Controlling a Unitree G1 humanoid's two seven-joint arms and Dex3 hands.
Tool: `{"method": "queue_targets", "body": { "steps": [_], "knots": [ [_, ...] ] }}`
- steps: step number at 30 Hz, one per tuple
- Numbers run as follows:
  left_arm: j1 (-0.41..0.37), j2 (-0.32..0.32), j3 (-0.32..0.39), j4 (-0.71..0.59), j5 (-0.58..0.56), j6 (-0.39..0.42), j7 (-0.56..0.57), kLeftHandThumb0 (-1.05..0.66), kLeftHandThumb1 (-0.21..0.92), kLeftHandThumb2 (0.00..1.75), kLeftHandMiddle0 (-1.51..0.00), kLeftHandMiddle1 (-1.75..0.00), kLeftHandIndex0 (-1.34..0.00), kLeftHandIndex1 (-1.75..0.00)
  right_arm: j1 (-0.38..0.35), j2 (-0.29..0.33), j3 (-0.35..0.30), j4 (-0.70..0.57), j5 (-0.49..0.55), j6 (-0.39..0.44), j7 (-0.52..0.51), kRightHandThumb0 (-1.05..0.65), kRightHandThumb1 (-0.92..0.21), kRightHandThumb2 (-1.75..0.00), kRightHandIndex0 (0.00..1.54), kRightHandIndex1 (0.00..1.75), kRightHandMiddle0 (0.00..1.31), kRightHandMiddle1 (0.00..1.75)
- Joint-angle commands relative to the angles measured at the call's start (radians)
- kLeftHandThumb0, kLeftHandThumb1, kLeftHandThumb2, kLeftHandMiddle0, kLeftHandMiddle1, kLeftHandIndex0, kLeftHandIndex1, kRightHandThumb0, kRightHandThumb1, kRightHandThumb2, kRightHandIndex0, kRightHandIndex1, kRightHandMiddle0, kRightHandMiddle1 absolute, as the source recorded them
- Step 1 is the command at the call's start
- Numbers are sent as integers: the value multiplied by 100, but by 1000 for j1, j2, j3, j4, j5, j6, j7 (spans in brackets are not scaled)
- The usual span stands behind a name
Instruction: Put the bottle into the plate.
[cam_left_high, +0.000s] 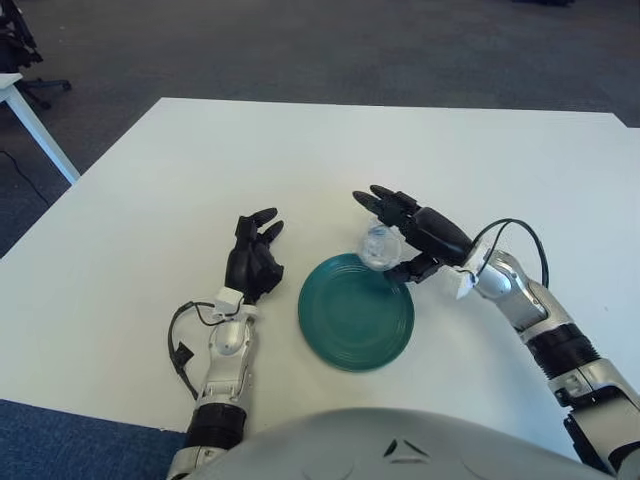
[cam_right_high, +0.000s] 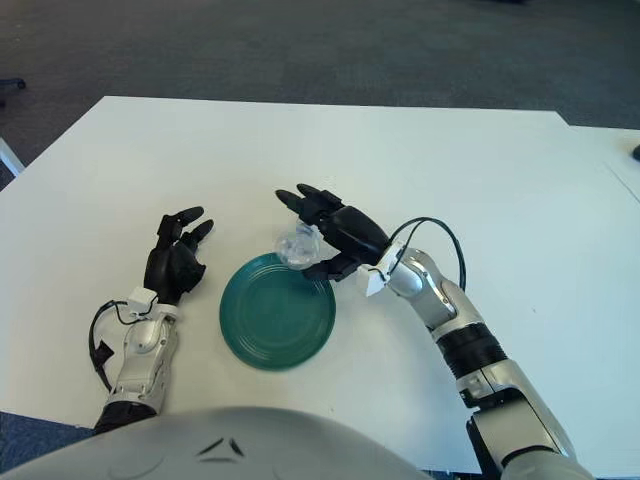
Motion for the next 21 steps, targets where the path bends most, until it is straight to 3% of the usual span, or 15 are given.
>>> {"method": "queue_targets", "body": {
  "steps": [1, 12, 15, 17, 21],
  "knots": [
    [41, 29, -8, 138, 23, -17, -25, -84, 92, 109, -42, -46, -13, -109, 48, 25, -38, -4, 117, 35, 32, -105, -92, -84, 0, 0, 0, 0],
    [27, 39, -6, 163, 13, -30, -31, -83, 92, 109, -43, -45, -15, -108, 72, 101, -121, 3, 323, 150, 105, -105, -92, -91, 2, 1, 4, 3],
    [25, 38, -5, 164, 10, -29, -32, -82, 92, 109, -43, -44, -16, -108, 27, 105, -164, 187, 369, 76, 136, -105, -92, -93, 5, 2, 7, 5],
    [25, 38, -4, 165, 6, -31, -35, -82, 92, 109, -43, -45, -16, -108, 0, 121, -179, 279, 385, 29, 150, -105, -92, -95, 8, 1, 4, 17],
    [24, 38, -3, 168, 0, -36, -40, -81, 92, 109, -45, -45, -17, -108, -28, 155, -192, 361, 405, -28, 170, -105, -92, -97, 11, 1, 1, 30]
  ]
}}
